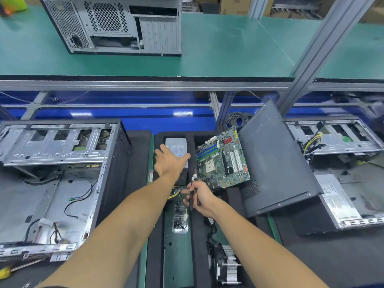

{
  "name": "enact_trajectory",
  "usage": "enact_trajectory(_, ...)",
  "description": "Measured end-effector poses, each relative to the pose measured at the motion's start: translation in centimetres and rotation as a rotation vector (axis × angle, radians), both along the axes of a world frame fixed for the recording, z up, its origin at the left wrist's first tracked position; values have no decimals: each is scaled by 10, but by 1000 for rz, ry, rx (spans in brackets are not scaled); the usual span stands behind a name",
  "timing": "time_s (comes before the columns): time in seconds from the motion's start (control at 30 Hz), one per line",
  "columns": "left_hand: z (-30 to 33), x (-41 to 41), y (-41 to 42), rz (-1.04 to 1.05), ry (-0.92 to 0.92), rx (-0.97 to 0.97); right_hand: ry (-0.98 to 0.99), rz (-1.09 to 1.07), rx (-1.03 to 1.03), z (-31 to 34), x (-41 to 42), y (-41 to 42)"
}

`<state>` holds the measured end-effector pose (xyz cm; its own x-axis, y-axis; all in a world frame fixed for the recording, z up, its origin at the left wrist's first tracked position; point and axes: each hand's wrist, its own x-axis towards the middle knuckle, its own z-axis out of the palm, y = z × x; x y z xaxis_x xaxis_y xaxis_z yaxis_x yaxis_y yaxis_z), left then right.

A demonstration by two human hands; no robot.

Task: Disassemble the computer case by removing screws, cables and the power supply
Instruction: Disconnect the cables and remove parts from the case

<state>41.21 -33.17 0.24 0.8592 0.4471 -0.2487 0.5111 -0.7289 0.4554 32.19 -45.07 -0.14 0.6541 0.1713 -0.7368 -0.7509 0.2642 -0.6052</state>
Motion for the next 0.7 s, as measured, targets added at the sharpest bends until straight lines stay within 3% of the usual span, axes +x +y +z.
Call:
enact_trajectory(0.2, 4, -6, 3, -120, 111, 2, -37, 54, -110, 1, -1, 5)
enact_trajectory(0.33, 19, -18, 9, -62, 209, -164, -142, 49, -170, 20, -4, 20)
enact_trajectory(0.43, 32, -40, 11, -58, 153, -223, -237, 37, -193, 44, -3, 31)
enact_trajectory(0.5, 43, -52, 18, -40, 63, -389, -277, -2, -198, 64, 1, 39)
enact_trajectory(0.6, 65, -74, 36, -67, -32, -893, -267, -50, -196, 91, 6, 54)
enact_trajectory(0.7, 90, -100, 52, -64, -139, -1026, -287, 3, -274, 117, 3, 76)
